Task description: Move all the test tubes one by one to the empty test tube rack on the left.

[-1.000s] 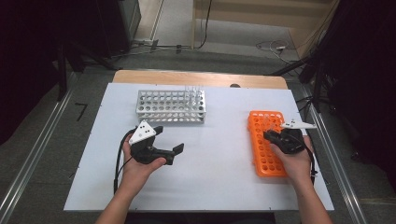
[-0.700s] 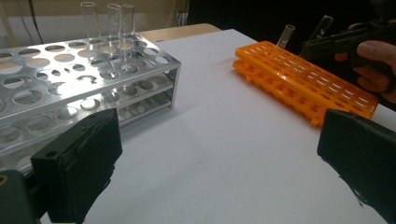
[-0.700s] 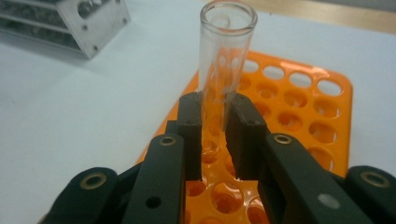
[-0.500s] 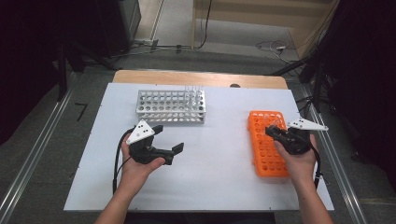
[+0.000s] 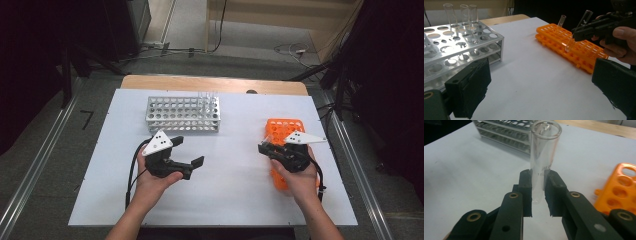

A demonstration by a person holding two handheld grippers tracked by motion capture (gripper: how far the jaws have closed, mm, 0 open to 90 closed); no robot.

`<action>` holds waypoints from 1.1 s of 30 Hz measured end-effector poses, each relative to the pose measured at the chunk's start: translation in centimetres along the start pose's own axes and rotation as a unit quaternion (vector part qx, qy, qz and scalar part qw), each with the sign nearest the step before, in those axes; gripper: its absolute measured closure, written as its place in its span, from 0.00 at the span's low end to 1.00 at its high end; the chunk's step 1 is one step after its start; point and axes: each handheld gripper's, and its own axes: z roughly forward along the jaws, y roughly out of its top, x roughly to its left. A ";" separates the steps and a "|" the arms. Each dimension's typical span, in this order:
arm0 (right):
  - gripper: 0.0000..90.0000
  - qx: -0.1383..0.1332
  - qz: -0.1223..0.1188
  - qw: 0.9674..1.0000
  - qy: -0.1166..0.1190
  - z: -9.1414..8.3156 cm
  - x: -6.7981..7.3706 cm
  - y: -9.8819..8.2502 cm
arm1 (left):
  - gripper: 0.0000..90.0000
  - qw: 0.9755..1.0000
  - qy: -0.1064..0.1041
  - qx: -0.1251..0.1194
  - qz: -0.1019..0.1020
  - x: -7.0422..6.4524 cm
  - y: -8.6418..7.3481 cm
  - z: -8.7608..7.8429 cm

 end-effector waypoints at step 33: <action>0.82 0.040 -0.086 0.991 0.093 4.1 8.5 0.4 | 0.49 0.996 -0.072 0.014 0.046 -3.7 0.3 2.0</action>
